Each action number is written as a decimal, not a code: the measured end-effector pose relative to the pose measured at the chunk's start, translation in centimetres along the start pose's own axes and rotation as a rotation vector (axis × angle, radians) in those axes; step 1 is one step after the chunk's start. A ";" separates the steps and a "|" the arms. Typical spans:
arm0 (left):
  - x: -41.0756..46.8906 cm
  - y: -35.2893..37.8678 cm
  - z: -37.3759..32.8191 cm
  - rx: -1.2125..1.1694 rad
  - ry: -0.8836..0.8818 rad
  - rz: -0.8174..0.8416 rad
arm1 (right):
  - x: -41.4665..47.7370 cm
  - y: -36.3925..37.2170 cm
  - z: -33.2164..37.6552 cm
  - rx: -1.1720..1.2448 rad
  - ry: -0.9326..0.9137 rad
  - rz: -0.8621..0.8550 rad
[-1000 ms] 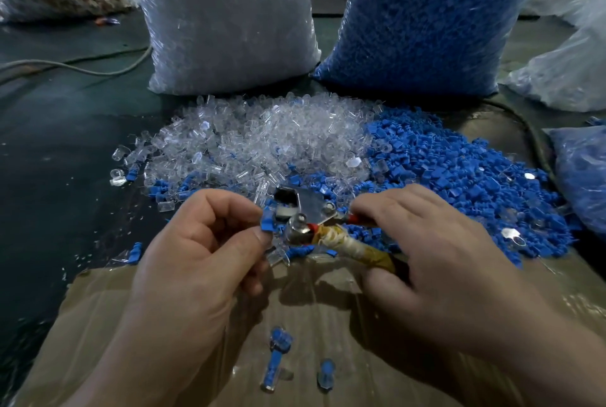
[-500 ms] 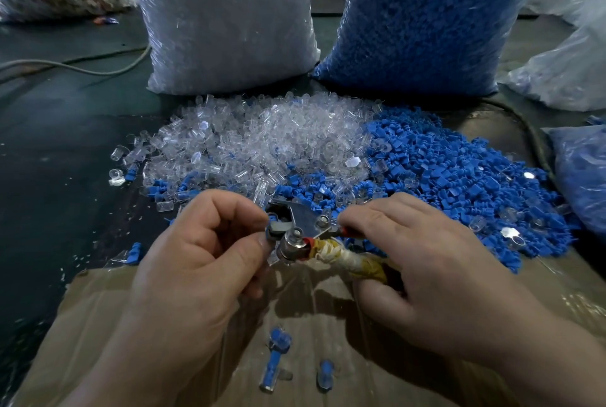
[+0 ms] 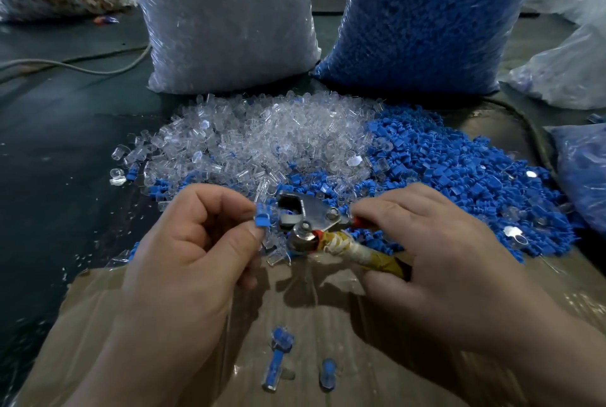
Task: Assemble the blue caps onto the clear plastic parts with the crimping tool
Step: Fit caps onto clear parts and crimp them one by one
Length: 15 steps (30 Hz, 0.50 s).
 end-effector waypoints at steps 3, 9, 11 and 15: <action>0.0 0.7 1.1 0.003 -0.121 0.073 | 0.5 0.0 -1.3 -0.166 0.110 -0.032; -1.0 2.5 2.0 0.002 -0.283 0.167 | 1.5 1.8 -2.3 -0.235 0.203 0.119; -0.8 2.2 1.9 0.034 -0.266 0.142 | 1.7 2.2 -2.5 -0.225 0.220 0.177; -0.7 2.1 2.1 0.070 -0.220 0.132 | 1.5 1.1 -1.3 -0.164 0.156 0.056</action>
Point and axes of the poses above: each hand's wrist, its own x-axis towards the middle knuckle, its own y-axis out of the palm, z = x × y, the point moved 8 cm from there along x, towards the middle knuckle
